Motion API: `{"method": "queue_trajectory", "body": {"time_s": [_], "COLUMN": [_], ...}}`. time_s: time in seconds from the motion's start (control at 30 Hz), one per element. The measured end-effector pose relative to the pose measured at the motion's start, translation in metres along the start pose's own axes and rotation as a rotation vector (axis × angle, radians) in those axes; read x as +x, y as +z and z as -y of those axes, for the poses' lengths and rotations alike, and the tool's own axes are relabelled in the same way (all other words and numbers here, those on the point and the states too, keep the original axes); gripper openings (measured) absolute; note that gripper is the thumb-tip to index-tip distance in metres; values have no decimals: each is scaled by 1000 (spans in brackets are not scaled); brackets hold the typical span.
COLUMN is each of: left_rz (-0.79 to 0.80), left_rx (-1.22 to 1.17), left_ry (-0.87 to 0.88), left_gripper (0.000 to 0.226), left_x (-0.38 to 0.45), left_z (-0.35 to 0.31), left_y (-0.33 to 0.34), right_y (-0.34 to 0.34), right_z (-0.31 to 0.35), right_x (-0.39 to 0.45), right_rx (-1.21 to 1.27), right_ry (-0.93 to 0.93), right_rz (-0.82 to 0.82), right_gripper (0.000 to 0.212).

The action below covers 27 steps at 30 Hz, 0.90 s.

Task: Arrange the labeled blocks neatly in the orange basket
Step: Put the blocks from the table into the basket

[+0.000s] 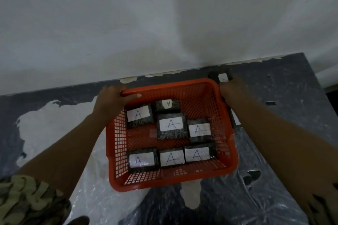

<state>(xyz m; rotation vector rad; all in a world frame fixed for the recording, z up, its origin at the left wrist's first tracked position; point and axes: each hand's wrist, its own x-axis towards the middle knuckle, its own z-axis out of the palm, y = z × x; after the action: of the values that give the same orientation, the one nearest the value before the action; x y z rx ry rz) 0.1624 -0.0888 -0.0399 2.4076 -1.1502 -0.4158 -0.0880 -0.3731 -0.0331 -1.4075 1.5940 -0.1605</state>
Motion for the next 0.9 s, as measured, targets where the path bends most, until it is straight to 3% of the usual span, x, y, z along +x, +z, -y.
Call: {"method": "queue_trajectory", "body": {"time_s": [0.1,0.23,0.37,0.53,0.8,0.9], "left_rz": [-20,-17,-15,12,16,-10], "left_rx": [10,24,15,3,17,18], "left_ry": [5,-4,0,-8,-5,6], "left_gripper": [48,56,55,47,46,45], "left_x": [0,0,0,0,1,2], "left_z": [0,-1,-1,-1,2,3], "left_y": [1,1,1,0,2,4], "right_y": [-3,0,-1,10,48,59], "right_z": [-4,-2,12,38,22,6], "right_x": [1,-7,-17,-54,-122,-124], "right_rx": [-41,110,233,278,66,-207], "right_ry": [-26,-114,-362,-642,-797,-736], "right_rz": [-8,-37,-138,-151,391,625], "right_gripper": [32,45,53,61,54,51]}}
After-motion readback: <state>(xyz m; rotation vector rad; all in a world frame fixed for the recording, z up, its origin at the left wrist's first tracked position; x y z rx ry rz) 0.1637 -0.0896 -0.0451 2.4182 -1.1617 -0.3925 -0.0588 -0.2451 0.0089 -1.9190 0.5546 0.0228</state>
